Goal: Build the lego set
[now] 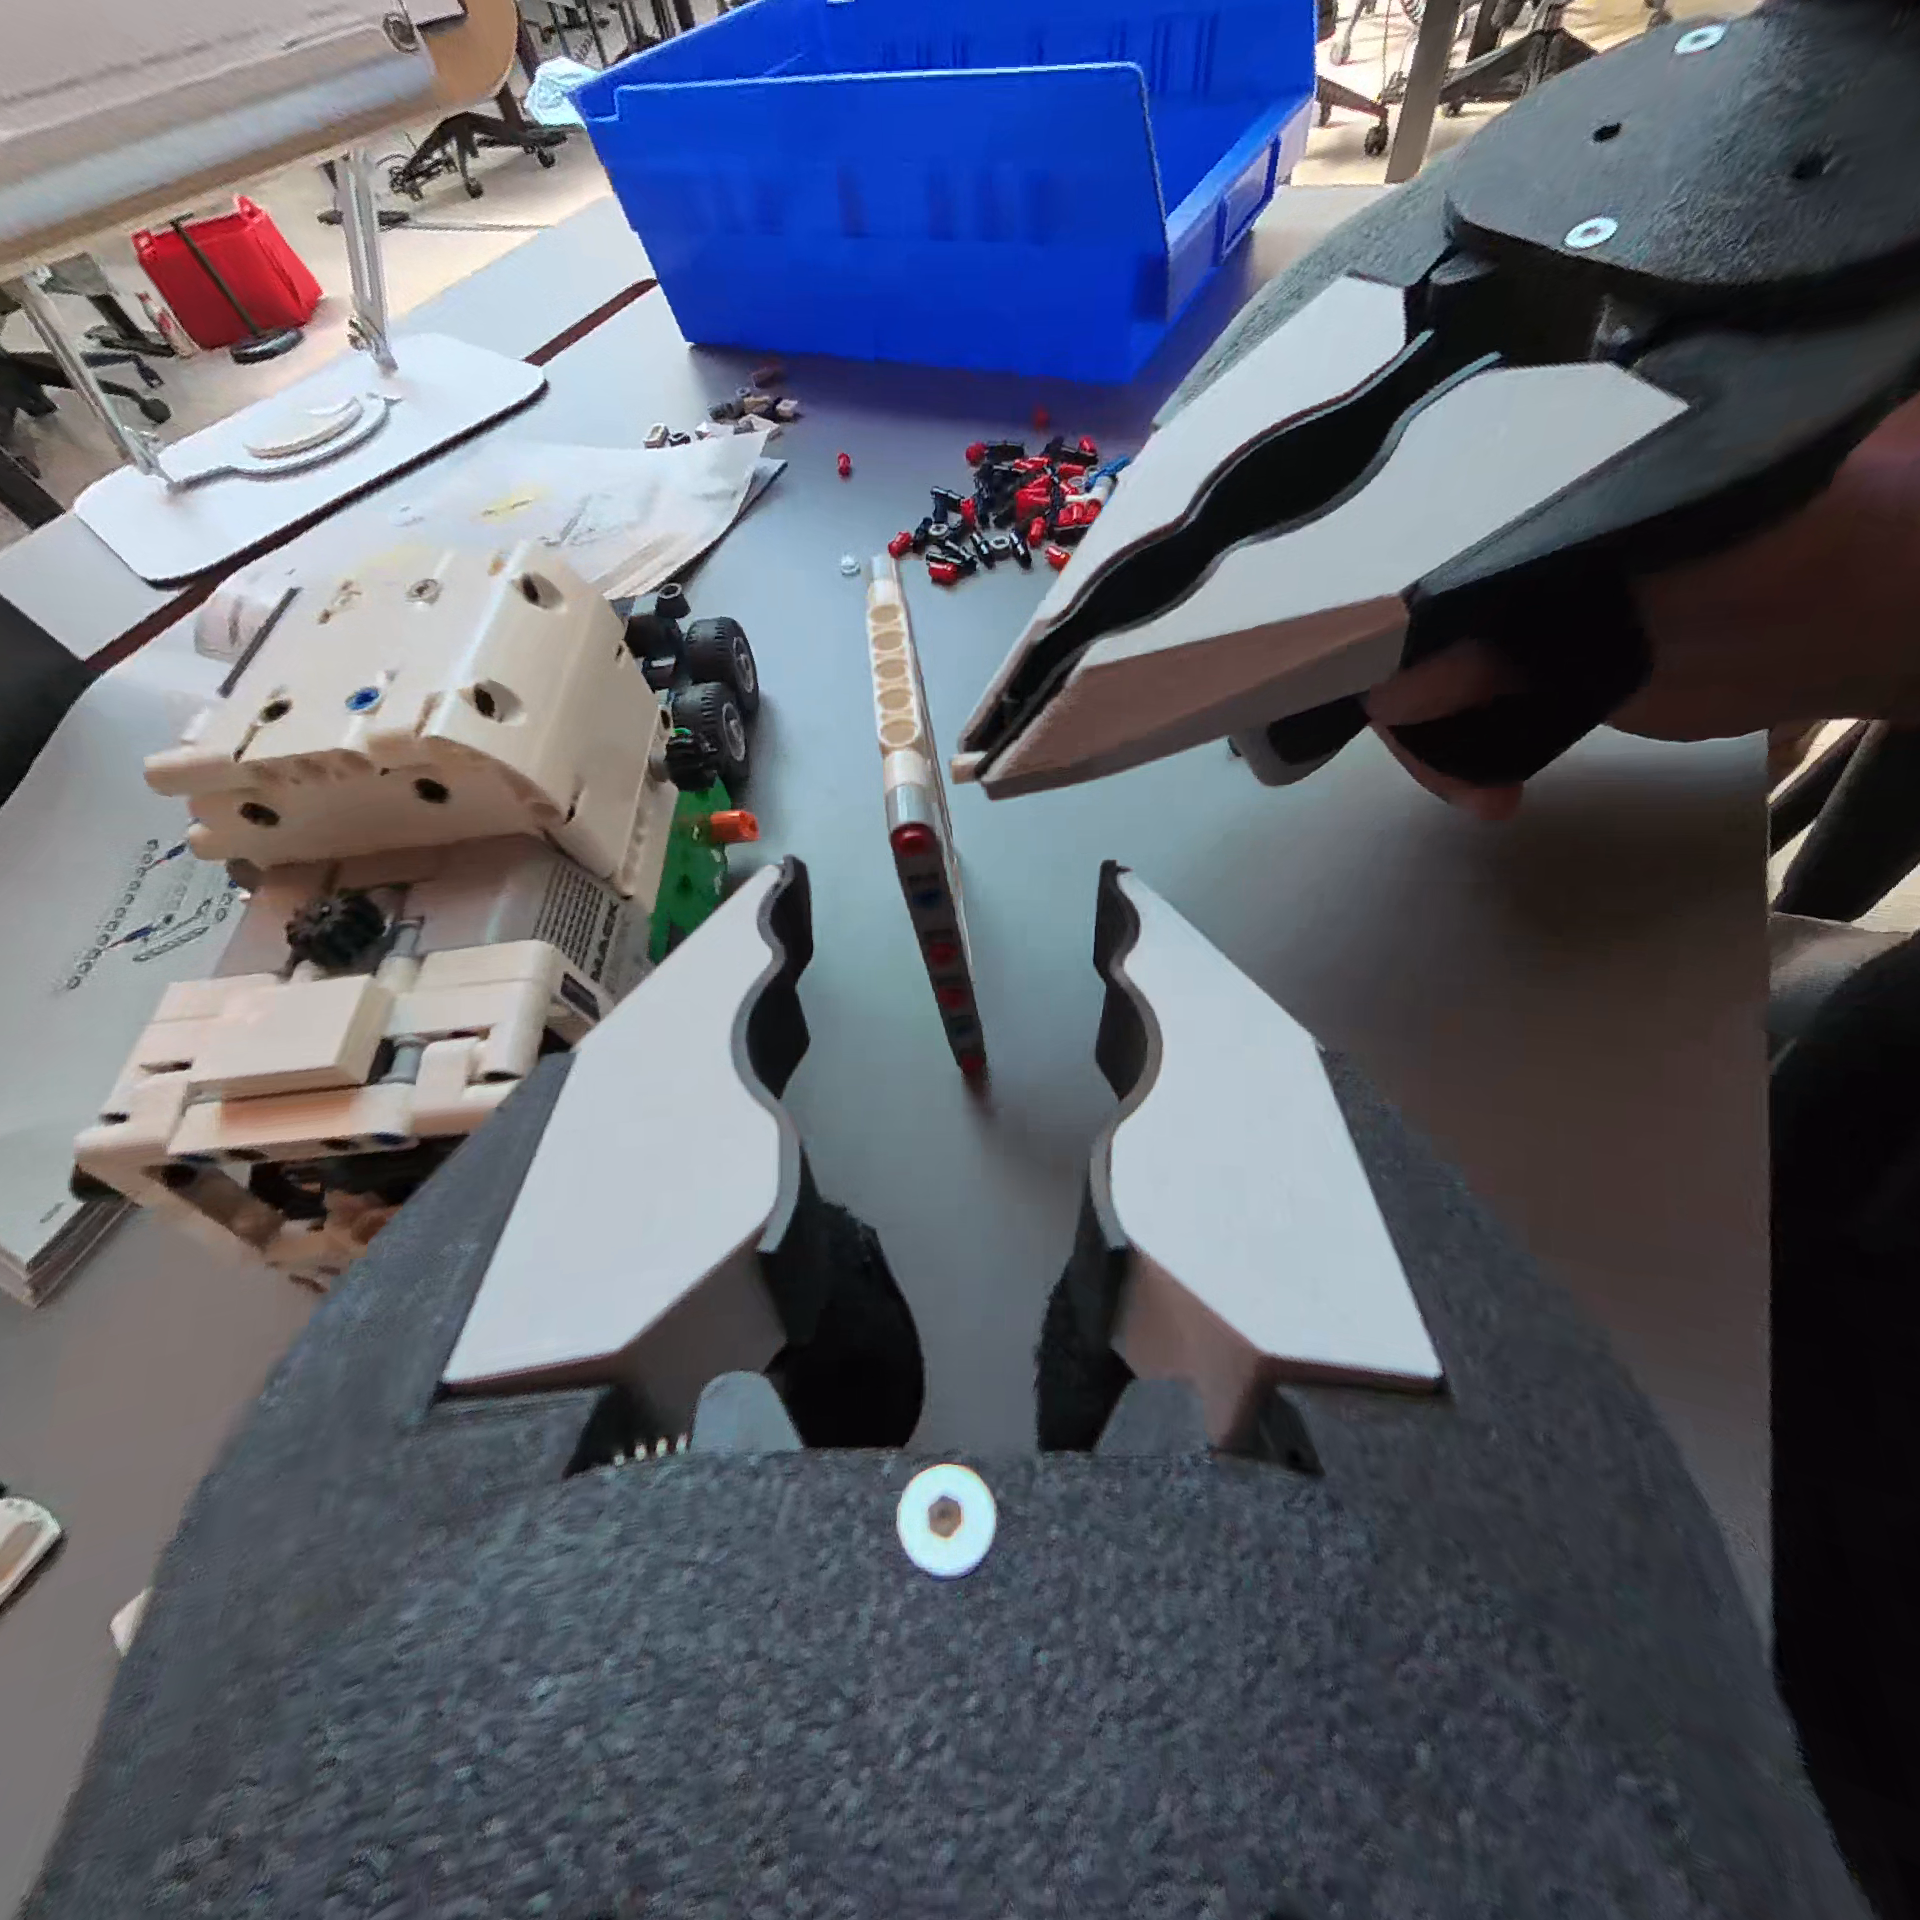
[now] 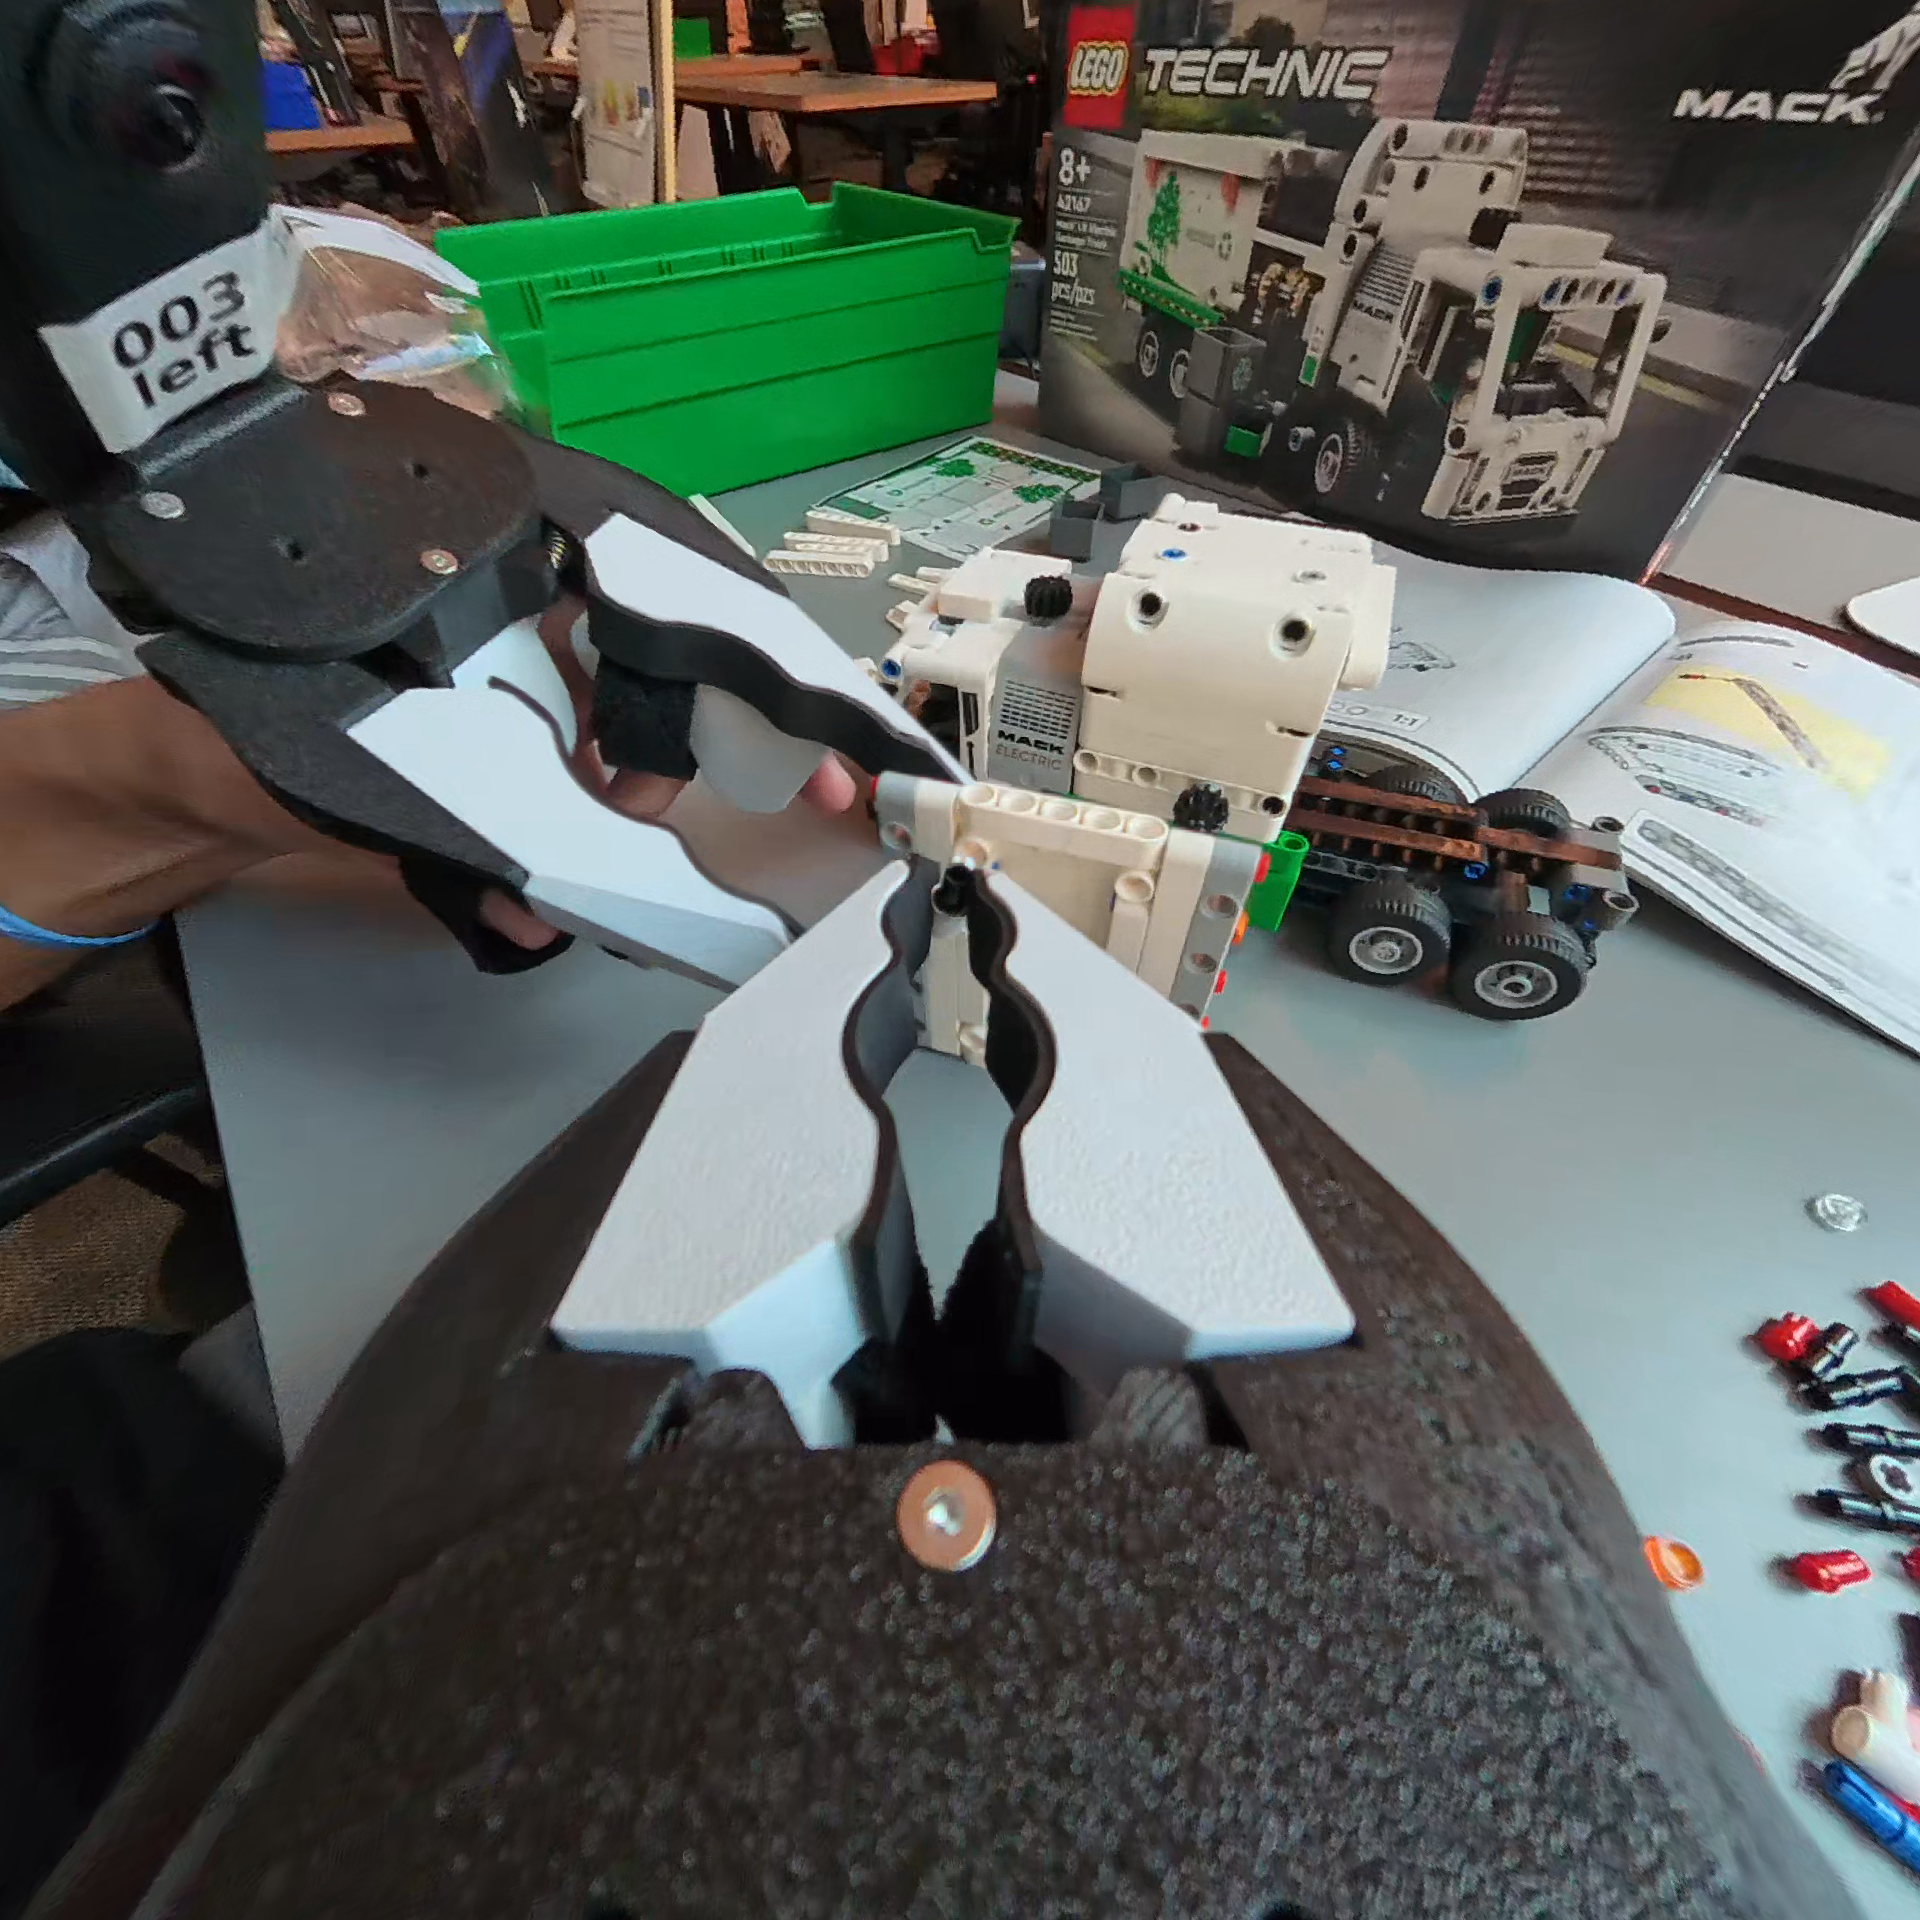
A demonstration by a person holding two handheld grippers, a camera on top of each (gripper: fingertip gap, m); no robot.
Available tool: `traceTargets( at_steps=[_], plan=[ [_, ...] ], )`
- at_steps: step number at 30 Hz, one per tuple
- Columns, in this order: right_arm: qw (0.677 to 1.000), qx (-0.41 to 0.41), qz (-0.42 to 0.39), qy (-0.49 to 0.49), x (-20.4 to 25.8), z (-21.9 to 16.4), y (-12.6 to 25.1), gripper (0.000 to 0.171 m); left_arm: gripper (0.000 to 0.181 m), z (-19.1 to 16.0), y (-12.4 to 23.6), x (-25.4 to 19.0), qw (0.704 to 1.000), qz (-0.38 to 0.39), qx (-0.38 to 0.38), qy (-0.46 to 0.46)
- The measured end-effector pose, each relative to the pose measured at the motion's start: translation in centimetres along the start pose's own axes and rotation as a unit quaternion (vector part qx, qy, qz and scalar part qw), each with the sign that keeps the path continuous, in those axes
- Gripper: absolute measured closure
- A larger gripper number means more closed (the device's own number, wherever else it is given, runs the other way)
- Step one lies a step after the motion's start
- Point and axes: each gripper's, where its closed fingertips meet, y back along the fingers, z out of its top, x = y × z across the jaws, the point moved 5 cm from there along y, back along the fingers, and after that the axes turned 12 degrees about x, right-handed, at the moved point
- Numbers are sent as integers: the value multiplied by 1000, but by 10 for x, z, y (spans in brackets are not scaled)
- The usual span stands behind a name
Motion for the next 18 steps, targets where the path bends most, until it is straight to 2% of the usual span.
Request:
traceTargets(
  at_steps=[3,7,14,18],
  plan=[
    [1000,0,-1,-4,-1,2,0,166,128,1,-9,0,999,24,12,-27],
    [1000,2,-1,-7,-2,3,-1,166,138,9,-9,0,997,59,-10,-44],
    [1000,6,16,-15,-4,2,-4,166,143,13,-18,-6,998,59,-10,-35],
    [1000,8,16,-17,-4,1,-5,166,153,15,-19,-4,997,72,-13,-25]
  ],
)
